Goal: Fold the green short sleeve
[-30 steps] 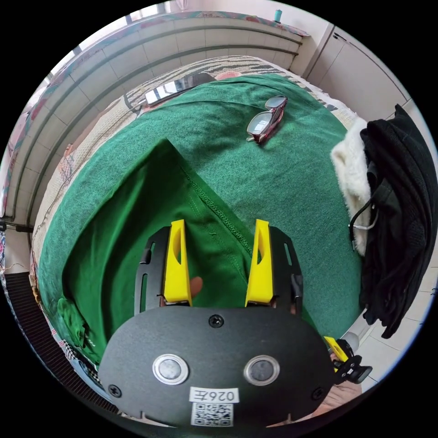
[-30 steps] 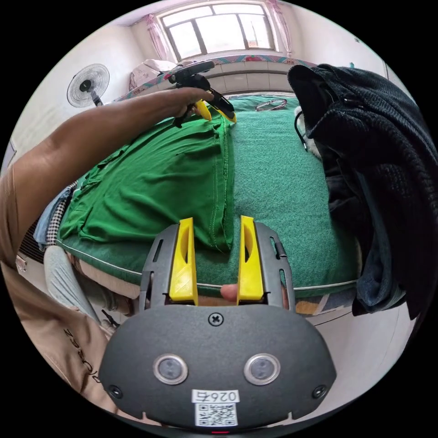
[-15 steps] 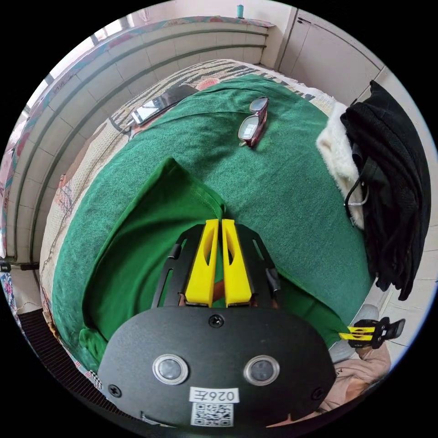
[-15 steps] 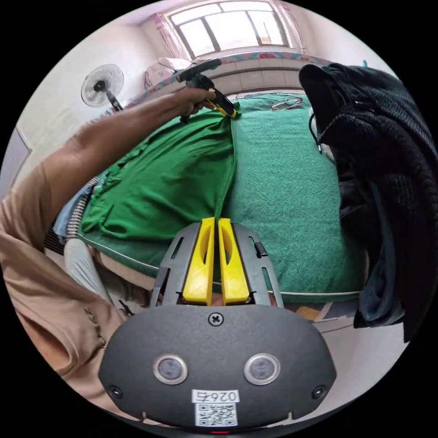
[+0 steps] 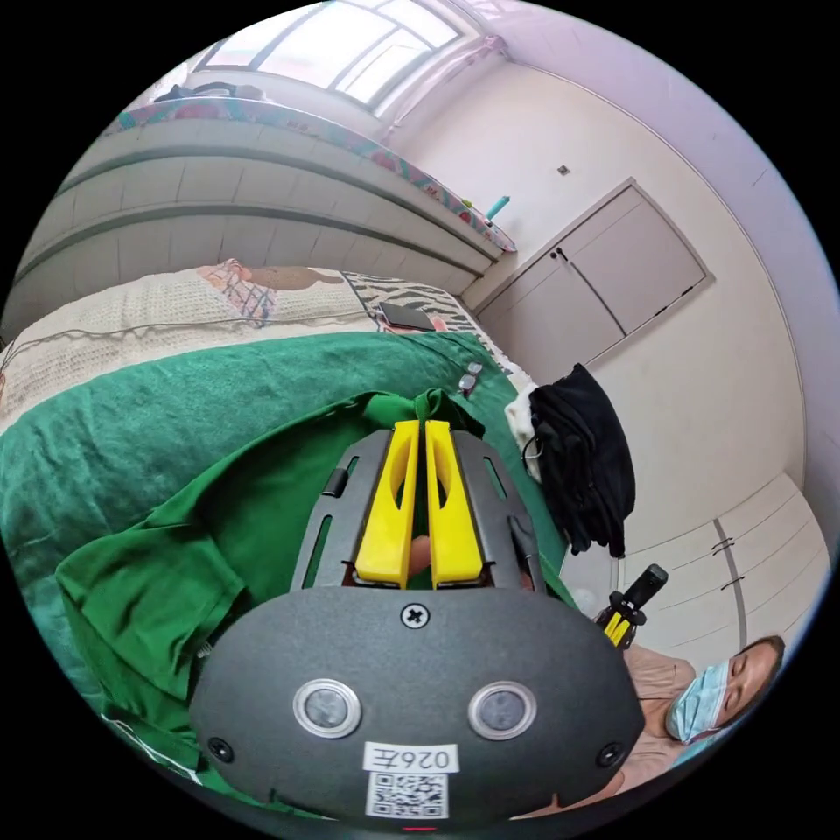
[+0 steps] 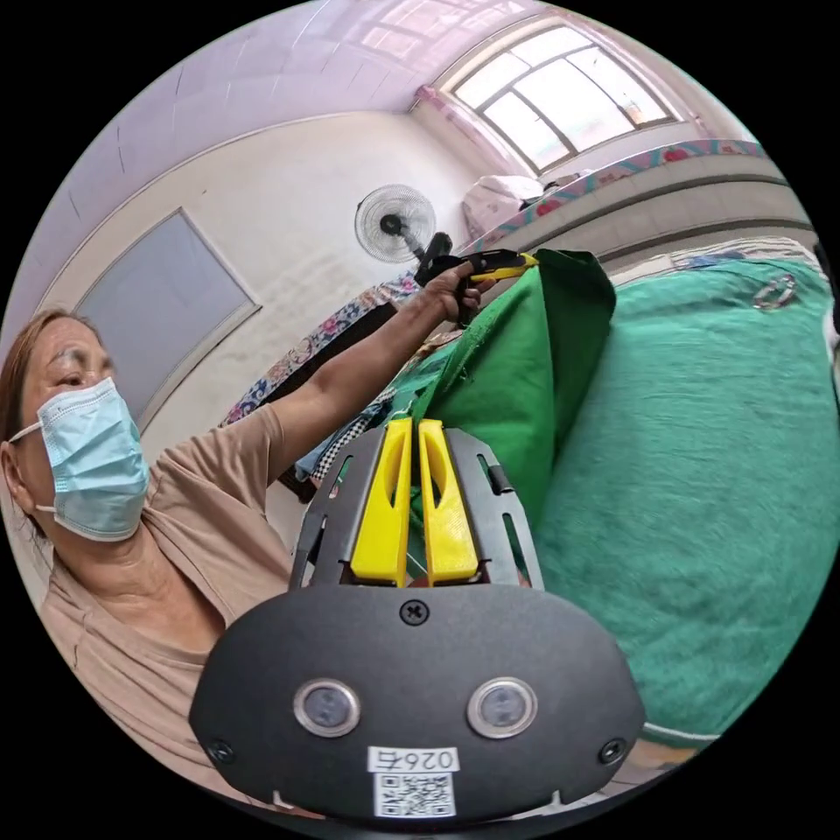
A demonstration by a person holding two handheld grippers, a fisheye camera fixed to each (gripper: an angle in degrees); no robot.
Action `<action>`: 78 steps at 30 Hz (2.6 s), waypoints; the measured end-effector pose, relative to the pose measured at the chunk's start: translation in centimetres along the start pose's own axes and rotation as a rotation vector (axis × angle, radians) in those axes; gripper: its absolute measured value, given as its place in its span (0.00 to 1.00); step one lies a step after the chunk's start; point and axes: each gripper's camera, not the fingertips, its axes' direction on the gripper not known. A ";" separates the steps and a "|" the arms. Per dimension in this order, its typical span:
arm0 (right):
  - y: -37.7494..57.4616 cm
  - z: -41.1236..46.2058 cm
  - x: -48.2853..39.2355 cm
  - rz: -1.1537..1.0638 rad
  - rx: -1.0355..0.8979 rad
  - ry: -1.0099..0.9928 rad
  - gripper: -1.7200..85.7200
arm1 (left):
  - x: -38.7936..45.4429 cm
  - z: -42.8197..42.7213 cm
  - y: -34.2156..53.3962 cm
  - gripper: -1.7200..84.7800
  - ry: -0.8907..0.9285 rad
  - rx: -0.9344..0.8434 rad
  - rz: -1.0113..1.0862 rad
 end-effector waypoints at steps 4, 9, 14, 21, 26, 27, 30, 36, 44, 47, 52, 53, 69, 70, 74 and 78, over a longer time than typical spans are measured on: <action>-3.4 12.3 -4.7 -0.074 -0.185 -0.064 0.00 | -9.5 -8.3 6.2 0.02 -0.050 0.031 -0.038; -4.9 25.7 -9.8 -0.173 -0.369 -0.093 0.00 | -18.9 -13.7 13.0 0.02 -0.050 0.058 -0.079; -4.5 37.5 -13.4 -0.232 -0.509 -0.118 0.00 | -26.6 -16.0 18.6 0.02 -0.022 0.064 -0.112; -3.5 46.8 -16.0 -0.262 -0.562 -0.089 0.01 | -32.1 -17.3 22.7 0.02 -0.004 0.099 -0.136; -1.3 52.6 -18.9 -0.373 -0.670 -0.118 0.11 | -34.1 -19.8 26.8 0.06 0.006 0.236 -0.164; -1.1 52.7 -19.2 -0.385 -0.680 -0.133 0.12 | -34.2 -20.4 27.3 0.07 0.001 0.257 -0.168; -0.8 51.4 -19.6 -0.396 -0.678 -0.228 0.15 | -33.1 -23.1 29.4 0.09 -0.036 0.307 -0.169; -0.9 42.0 -14.4 -0.301 -0.557 -0.063 0.10 | -22.4 -22.2 34.7 0.02 0.016 0.169 0.094; 2.5 35.1 -4.0 -0.051 -0.481 0.212 0.02 | -13.6 -12.3 45.0 0.01 -0.014 -0.209 0.248; 5.3 35.1 -2.3 0.004 -0.540 0.179 0.01 | -14.7 -10.8 47.3 0.01 -0.182 -0.398 0.179; 5.1 33.9 -1.9 0.005 -0.535 0.187 0.01 | -13.1 -12.7 44.2 0.01 -0.290 -0.332 0.224; 3.7 34.1 -2.0 -0.018 -0.507 0.199 0.01 | -12.7 -13.0 42.2 0.01 -0.317 -0.276 0.240; -15.0 51.1 6.8 -0.262 -0.416 0.428 0.00 | -17.9 -0.4 23.9 0.18 -0.490 -0.409 0.286; -15.5 51.6 7.2 -0.269 -0.418 0.416 0.00 | -18.2 -0.9 23.9 0.17 -0.465 -0.402 0.277; -16.7 53.7 8.0 -0.311 -0.466 0.409 0.00 | -19.1 -2.1 23.8 0.13 -0.386 -0.423 0.239; -17.3 55.3 9.0 -0.323 -0.498 0.413 0.01 | -18.2 -3.0 23.5 0.04 -0.454 -0.460 0.290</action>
